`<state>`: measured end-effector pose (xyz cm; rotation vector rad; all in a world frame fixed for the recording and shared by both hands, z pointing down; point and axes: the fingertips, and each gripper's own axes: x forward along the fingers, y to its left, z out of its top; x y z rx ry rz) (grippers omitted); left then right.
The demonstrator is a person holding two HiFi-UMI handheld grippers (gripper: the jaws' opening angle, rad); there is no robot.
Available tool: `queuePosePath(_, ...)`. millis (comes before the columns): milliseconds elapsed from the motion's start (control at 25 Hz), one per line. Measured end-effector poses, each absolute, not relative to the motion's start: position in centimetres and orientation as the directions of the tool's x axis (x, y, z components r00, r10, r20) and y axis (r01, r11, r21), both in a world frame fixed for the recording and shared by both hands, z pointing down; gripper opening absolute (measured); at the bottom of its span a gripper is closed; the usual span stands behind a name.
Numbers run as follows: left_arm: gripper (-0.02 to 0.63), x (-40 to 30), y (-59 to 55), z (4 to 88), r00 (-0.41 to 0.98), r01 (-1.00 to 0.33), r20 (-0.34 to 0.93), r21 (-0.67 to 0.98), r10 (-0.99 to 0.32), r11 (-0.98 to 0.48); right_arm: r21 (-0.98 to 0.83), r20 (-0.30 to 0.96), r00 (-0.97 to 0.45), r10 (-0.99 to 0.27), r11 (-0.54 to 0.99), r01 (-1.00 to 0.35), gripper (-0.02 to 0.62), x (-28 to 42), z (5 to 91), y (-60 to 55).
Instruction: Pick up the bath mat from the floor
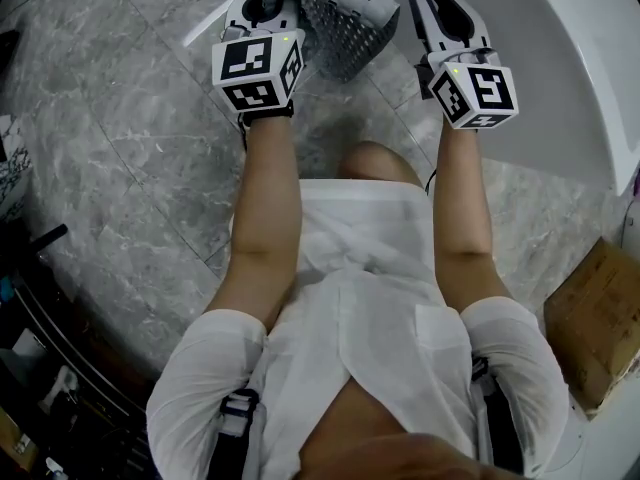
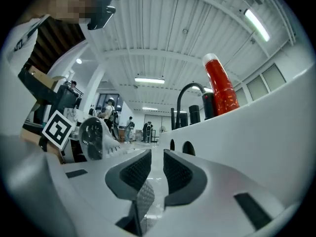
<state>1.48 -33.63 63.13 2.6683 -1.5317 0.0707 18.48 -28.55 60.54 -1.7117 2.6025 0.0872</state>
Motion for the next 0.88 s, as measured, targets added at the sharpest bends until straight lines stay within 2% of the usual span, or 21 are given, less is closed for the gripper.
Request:
queuePosePath(240, 0.048, 1.2, -32.9, 60.5, 0.515, -0.857, -0.052, 0.006, -0.856, -0.516, 0.102, -0.118, -0.354, -0.928, 0.344, -0.934, 0.057, 19.2, 59.1, -27.9)
queuePosePath(400, 0.048, 1.2, -32.8, 60.4, 0.509, -0.860, -0.060, 0.001, -0.859, -0.510, 0.087, -0.120, -0.343, -0.932, 0.334, -0.938, 0.028, 19.7, 59.2, -27.6)
queuePosePath(880, 0.049, 2.0, -33.1, 60.8, 0.527, -0.850, -0.056, -0.020, -0.848, -0.527, 0.086, -0.095, -0.321, -0.943, 0.313, -0.946, 0.026, 20.3, 60.0, -28.0)
